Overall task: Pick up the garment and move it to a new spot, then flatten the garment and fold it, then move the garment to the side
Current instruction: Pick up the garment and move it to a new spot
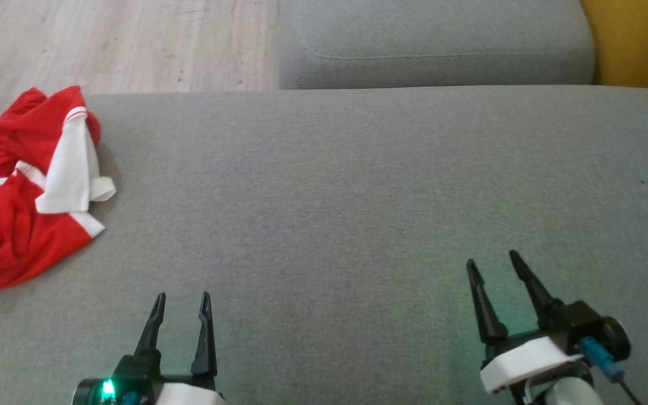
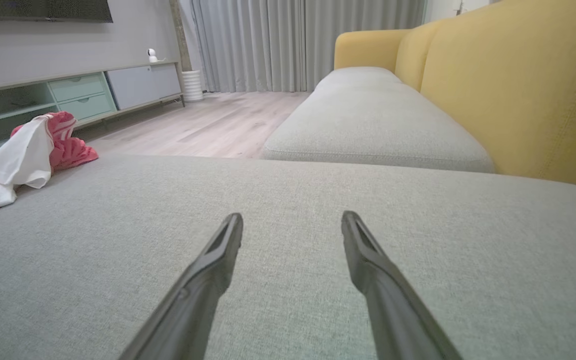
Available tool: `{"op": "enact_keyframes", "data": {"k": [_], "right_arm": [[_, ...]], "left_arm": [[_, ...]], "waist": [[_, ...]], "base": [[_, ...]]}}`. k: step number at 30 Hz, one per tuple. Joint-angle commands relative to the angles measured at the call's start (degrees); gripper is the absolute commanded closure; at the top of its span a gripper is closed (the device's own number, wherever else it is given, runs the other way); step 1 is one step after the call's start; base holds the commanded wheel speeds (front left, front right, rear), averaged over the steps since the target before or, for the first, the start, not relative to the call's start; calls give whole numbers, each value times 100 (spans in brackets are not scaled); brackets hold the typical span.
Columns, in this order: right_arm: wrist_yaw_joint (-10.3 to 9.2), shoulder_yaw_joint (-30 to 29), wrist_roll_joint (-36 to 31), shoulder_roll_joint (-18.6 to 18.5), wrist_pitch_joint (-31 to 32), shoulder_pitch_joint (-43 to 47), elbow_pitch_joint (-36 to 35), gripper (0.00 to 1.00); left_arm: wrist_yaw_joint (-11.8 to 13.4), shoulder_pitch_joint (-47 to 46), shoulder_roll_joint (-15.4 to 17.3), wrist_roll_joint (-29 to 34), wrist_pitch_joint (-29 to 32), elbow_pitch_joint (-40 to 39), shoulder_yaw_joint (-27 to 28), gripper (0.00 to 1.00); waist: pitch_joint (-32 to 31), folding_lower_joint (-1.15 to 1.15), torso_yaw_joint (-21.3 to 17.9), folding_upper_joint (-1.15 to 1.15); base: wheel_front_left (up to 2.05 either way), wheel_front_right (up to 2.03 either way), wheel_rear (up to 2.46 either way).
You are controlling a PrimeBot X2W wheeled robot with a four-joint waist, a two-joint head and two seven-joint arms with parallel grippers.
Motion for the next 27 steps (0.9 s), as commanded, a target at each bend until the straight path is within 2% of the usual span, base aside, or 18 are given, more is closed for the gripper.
{"op": "enact_keyframes", "data": {"k": [1,5,20,27], "right_arm": [[44,84,-6,-48,-62,-207,-234,0],[44,36,-15,-48,-62,-168,-294,0],[44,116,19,-48,-62,-108,-303,0],[44,267,58,-48,-62,-122,-287,0]], "left_arm": [[8,-172,-3,16,-71,-164,155,0],[8,-226,-6,29,-71,-214,150,0],[-16,-138,-5,69,-71,-433,257,0],[-18,-23,22,79,-71,-518,380,0]], "waist": [[11,0,74,0],[32,0,421,0],[-90,0,2281,0],[-157,0,2433,0]], "base": [[0,0,0],[0,0,0],[0,0,0],[0,0,0]]}}
